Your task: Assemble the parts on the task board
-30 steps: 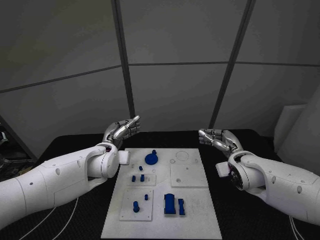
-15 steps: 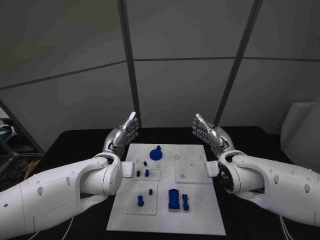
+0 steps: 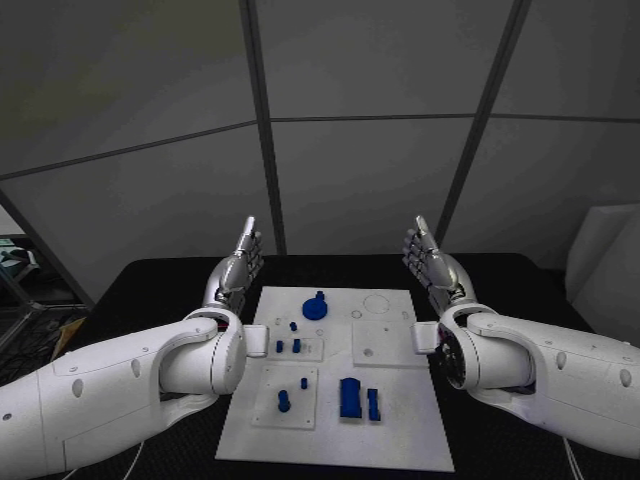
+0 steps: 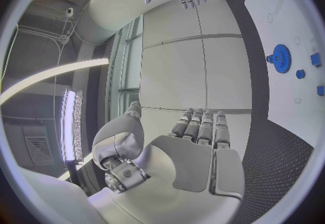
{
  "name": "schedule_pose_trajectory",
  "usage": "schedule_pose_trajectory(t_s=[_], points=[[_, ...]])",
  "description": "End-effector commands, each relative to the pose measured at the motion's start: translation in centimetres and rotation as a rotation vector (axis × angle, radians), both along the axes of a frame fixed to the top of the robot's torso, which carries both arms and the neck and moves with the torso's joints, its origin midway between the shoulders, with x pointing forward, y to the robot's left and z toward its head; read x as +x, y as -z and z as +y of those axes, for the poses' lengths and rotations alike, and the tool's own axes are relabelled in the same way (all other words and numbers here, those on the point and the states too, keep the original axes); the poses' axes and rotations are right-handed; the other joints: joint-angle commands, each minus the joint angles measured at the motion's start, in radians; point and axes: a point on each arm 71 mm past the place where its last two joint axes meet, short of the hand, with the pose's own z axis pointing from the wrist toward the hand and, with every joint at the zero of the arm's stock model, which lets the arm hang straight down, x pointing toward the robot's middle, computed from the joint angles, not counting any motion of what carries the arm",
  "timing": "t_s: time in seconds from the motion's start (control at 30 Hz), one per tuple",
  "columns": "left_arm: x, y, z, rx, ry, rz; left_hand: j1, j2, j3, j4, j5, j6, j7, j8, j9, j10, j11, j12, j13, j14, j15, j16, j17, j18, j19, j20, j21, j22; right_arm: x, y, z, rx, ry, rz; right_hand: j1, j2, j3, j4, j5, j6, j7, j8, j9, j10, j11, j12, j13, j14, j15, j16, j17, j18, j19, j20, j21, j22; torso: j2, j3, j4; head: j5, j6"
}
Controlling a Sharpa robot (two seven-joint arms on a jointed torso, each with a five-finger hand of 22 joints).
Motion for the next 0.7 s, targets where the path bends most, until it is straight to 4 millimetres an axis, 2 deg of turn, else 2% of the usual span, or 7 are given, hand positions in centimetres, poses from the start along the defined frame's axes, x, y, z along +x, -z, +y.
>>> schedule_pose_trajectory(t_s=[0.03,0.4,0.43,0.6,0.63,0.67,0.7], points=[[0.02,-0.36,0.03,0.018,-0.01,-0.036,-0.097,0.0,-0.027,0.0,-0.007,-0.07,-0.003,-0.005,-0.001,-0.07,-0.003,-0.006,-0.001,-0.065,-0.002,-0.006,-0.002,0.001,-0.051,-0.014,-0.006,-0.093,0.01,-0.22,-0.12,0.0,0.025,-0.015,-0.117,0.0,0.002,-0.014,-0.013,-0.074,-0.004,-0.004,-0.003,-0.084,-0.001,-0.003,-0.001,-0.085,-0.001,-0.005,-0.002,-0.022,-0.067,-0.007,-0.007,-0.089,0.0,0.0,0.0005,0.0,0.0],[0.02,-0.36,0.03,0.018,-0.01,-0.036,-0.164,0.0,-0.027,0.0,-0.007,-0.117,-0.003,-0.005,-0.001,-0.12,-0.003,-0.006,-0.001,-0.108,-0.002,-0.006,-0.002,0.001,-0.083,-0.014,-0.006,-0.093,0.01,-0.22,-0.12,0.0,0.025,-0.015,-0.199,0.0,0.002,-0.014,-0.013,-0.125,-0.004,-0.004,-0.003,-0.142,-0.001,-0.003,-0.001,-0.144,-0.001,-0.005,-0.002,-0.022,-0.111,-0.007,-0.007,-0.089,0.0,0.0,0.0005,0.0,0.0],[0.02,-0.36,0.03,0.018,-0.01,-0.036,-0.169,0.0,-0.027,0.0,-0.007,-0.122,-0.003,-0.005,-0.001,-0.124,-0.003,-0.006,-0.001,-0.114,-0.002,-0.006,-0.002,0.001,-0.155,-0.014,-0.006,-0.093,0.01,-0.22,-0.12,0.0,0.025,-0.015,-0.205,0.0,0.002,-0.014,-0.013,-0.128,-0.004,-0.004,-0.003,-0.146,-0.001,-0.003,-0.001,-0.149,-0.001,-0.005,-0.002,-0.022,-0.113,-0.007,-0.007,-0.089,0.0,0.0,0.0005,0.0,0.0],[0.02,-0.36,0.03,0.018,-0.01,-0.036,-0.191,0.0,-0.027,0.0,-0.007,-0.138,-0.003,-0.005,-0.001,-0.141,-0.003,-0.006,-0.001,-0.128,-0.002,-0.006,-0.002,0.001,-0.155,-0.014,-0.006,-0.093,0.01,-0.22,-0.12,0.0,0.025,-0.015,-0.236,0.0,0.002,-0.014,-0.013,-0.146,-0.004,-0.004,-0.003,-0.165,-0.001,-0.003,-0.001,-0.169,-0.001,-0.005,-0.002,-0.022,-0.129,-0.007,-0.007,-0.089,0.0,0.0,0.0005,0.0,0.0],[0.02,-0.36,0.03,0.018,-0.01,-0.036,-0.208,0.0,-0.027,0.0,-0.007,-0.213,-0.003,-0.005,-0.001,-0.216,-0.003,-0.006,-0.001,-0.199,-0.002,-0.006,-0.002,0.001,-0.155,-0.014,-0.006,-0.093,0.01,-0.22,-0.12,0.0,0.025,-0.015,-0.239,0.0,0.002,-0.014,-0.013,-0.149,-0.004,-0.004,-0.003,-0.171,-0.001,-0.003,-0.001,-0.174,-0.001,-0.005,-0.002,-0.022,-0.201,-0.007,-0.007,-0.089,0.0,0.0,0.0005,0.0,0.0],[0.02,-0.36,0.03,0.018,-0.01,-0.036,-0.22,0.0,-0.027,0.0,-0.007,-0.213,-0.003,-0.005,-0.001,-0.216,-0.003,-0.006,-0.001,-0.199,-0.002,-0.006,-0.002,0.001,-0.155,-0.014,-0.006,-0.093,0.01,-0.22,-0.12,0.0,0.025,-0.015,-0.239,0.0,0.002,-0.014,-0.013,-0.15,-0.004,-0.004,-0.003,-0.171,-0.001,-0.003,-0.001,-0.174,-0.001,-0.005,-0.002,-0.022,-0.201,-0.007,-0.007,-0.089,0.0,0.0,0.0005,0.0,0.0],[0.02,-0.36,0.03,0.018,-0.01,-0.036,-0.293,0.0,-0.027,0.0,-0.007,-0.213,-0.003,-0.005,-0.001,-0.216,-0.003,-0.006,-0.001,-0.199,-0.002,-0.006,-0.002,0.001,-0.155,-0.014,-0.006,-0.093,0.01,-0.22,-0.12,0.0,0.025,-0.015,-0.247,0.0,0.002,-0.014,-0.013,-0.153,-0.004,-0.004,-0.003,-0.174,-0.001,-0.003,-0.001,-0.176,-0.001,-0.005,-0.002,-0.022,-0.201,-0.007,-0.007,-0.089,0.0,0.0,0.0005,0.0,0.0]])
